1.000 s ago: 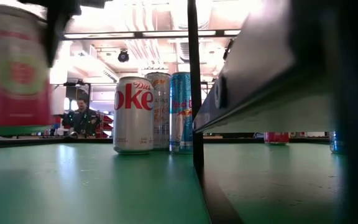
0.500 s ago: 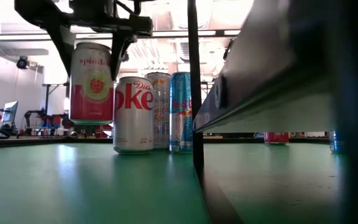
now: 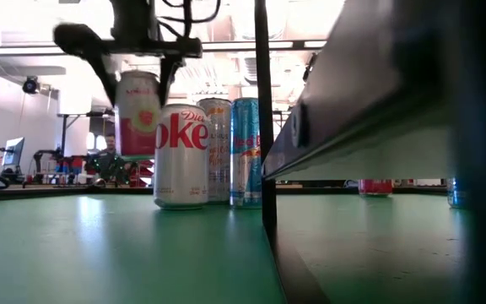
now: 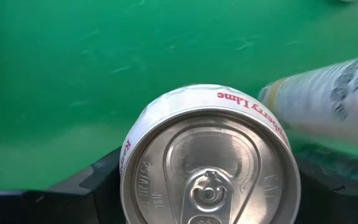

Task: Place canned beverage on shelf
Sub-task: Move the bottom pink white soda can to the middle of the table

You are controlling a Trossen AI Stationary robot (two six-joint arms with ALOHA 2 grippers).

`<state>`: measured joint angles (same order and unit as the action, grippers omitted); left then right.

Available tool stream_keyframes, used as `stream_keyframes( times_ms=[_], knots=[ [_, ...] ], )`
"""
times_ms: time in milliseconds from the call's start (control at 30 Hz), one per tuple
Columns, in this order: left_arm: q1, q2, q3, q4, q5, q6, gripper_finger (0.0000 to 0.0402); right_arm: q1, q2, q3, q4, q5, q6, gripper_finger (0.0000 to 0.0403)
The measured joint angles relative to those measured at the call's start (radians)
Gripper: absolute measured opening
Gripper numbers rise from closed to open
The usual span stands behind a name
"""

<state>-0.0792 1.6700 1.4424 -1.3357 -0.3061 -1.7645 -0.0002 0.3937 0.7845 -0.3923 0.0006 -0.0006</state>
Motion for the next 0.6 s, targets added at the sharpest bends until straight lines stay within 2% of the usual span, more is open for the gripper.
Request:
stream_keyframes(
  times_ms=[333,600],
  knots=[
    [0.155,-0.004,-0.089,0.143,0.061,0.207,0.0285,0.0,0.0,0.0,0.0,0.0,0.0,0.0022],
    [0.299,-0.004,-0.091,0.201,0.114,0.365,0.0285,0.0,0.0,0.0,0.0,0.0,0.0,0.0022]
  ],
)
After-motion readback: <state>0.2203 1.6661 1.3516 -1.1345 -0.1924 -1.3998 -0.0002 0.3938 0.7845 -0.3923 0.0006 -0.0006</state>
